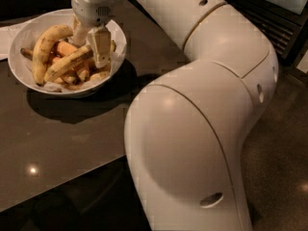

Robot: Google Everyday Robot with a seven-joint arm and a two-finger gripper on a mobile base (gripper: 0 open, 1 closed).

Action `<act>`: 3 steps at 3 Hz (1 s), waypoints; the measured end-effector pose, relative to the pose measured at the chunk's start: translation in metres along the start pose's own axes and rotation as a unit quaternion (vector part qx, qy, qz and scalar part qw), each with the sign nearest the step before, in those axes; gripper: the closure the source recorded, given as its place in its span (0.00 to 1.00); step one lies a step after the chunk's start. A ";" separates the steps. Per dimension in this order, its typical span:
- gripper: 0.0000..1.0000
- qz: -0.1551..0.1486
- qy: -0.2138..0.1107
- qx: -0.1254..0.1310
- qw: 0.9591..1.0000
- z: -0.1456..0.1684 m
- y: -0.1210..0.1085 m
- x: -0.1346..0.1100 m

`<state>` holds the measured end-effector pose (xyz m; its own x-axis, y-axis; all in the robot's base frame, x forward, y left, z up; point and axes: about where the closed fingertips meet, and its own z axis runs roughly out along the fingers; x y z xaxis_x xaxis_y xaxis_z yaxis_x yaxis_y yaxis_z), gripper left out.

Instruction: Pick banana from white bowl

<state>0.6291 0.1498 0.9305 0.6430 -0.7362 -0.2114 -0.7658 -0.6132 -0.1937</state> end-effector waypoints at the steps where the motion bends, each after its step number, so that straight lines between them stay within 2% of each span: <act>1: 0.37 0.002 0.000 -0.009 1.000 0.008 0.001 0.002; 2: 0.37 0.004 -0.001 -0.017 1.000 0.015 0.002 0.005; 3: 0.55 -0.006 0.003 -0.024 1.000 0.018 0.003 0.005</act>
Offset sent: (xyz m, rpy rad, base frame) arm -0.0187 -0.0255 -0.0223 -0.1149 0.1225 0.0196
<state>0.6297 0.1496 0.9114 0.6520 -0.7302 -0.2044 -0.7580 -0.6347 -0.1506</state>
